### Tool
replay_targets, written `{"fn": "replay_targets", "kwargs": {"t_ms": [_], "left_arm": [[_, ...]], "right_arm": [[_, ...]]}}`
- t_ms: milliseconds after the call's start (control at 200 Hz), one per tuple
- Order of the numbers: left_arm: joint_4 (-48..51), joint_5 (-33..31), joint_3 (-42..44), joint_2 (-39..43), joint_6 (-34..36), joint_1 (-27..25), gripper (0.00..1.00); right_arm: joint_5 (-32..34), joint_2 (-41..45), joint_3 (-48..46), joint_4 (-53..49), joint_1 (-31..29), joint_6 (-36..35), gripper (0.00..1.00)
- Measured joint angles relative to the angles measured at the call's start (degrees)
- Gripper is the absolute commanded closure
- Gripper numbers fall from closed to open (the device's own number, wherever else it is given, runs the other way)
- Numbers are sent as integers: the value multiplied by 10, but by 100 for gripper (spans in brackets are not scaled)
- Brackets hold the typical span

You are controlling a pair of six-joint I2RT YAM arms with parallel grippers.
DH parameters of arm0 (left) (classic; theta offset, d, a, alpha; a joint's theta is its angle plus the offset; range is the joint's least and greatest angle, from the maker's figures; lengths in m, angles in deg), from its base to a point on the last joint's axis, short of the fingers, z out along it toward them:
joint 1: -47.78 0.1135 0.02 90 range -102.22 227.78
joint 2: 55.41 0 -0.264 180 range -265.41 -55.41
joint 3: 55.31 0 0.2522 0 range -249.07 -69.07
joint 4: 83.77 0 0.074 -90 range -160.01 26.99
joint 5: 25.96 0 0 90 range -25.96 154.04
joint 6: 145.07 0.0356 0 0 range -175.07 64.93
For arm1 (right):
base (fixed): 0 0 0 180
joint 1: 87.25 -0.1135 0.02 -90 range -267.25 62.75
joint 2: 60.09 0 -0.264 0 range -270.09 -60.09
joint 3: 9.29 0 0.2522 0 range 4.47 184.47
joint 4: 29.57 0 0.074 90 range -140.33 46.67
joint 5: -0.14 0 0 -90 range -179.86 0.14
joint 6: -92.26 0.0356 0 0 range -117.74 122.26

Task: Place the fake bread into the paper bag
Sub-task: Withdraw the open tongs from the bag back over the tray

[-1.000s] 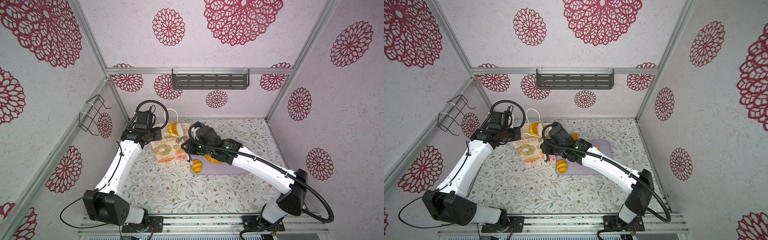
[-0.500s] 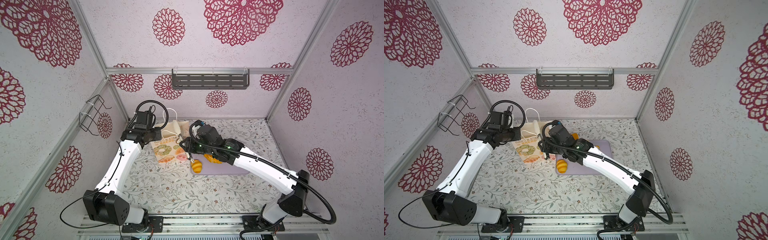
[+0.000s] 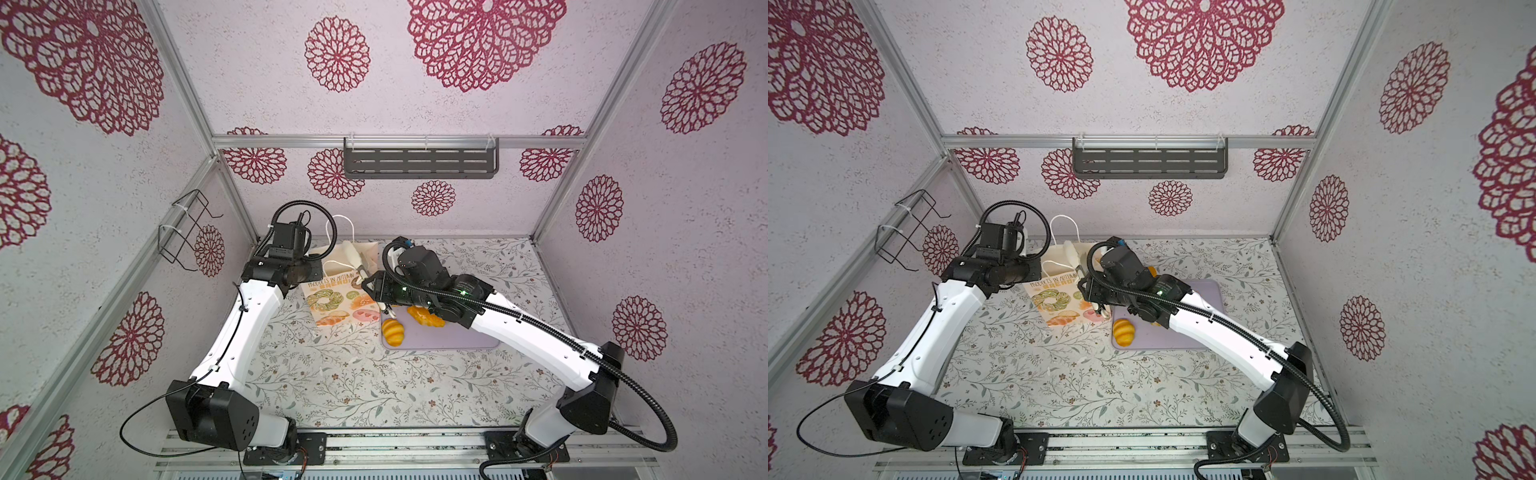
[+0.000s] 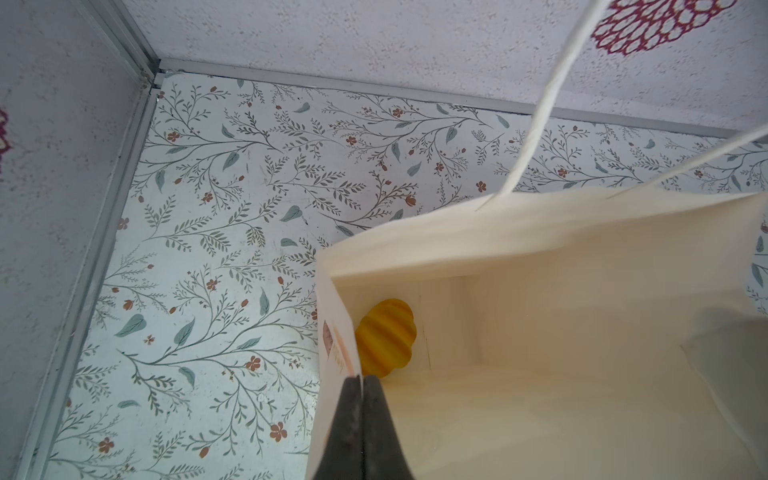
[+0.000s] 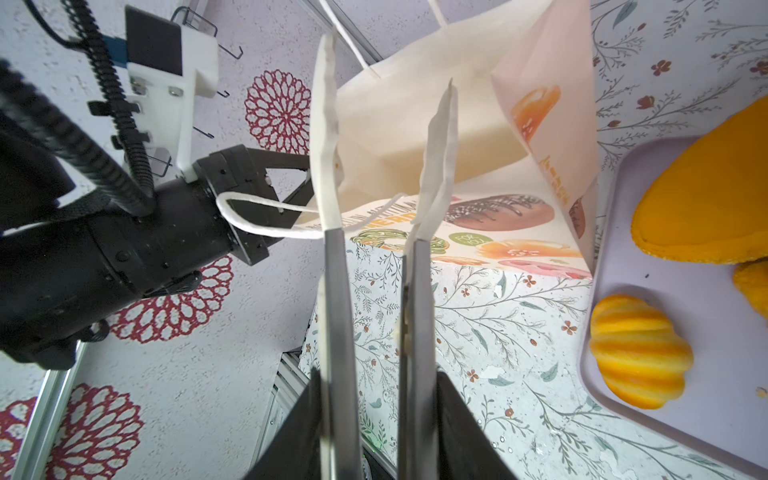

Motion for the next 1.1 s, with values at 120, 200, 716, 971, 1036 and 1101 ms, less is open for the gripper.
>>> {"fn": "replay_targets", "kwargs": {"t_ms": [120,200,716,971,1036,1101], "left_arm": [[0,-2,0,0,0,0,100],[0,-5,0,0,0,0,100],[3,-17,0,0,-11,0,100],[2,-14,0,1,-16,0,100],[1,-11,0,1,-18,0,100],[1,-6,0,1,-20,1,100]], "right_arm": [[2,24,-10,-1,7,0,60],[3,46,-21,0,12,0,59],[60,175,-143,4,38,3,58],[95,239,-222,2,39,19,57],[103,252,-247,0,40,23,57],[108,260,-268,-2,40,30,56]]}}
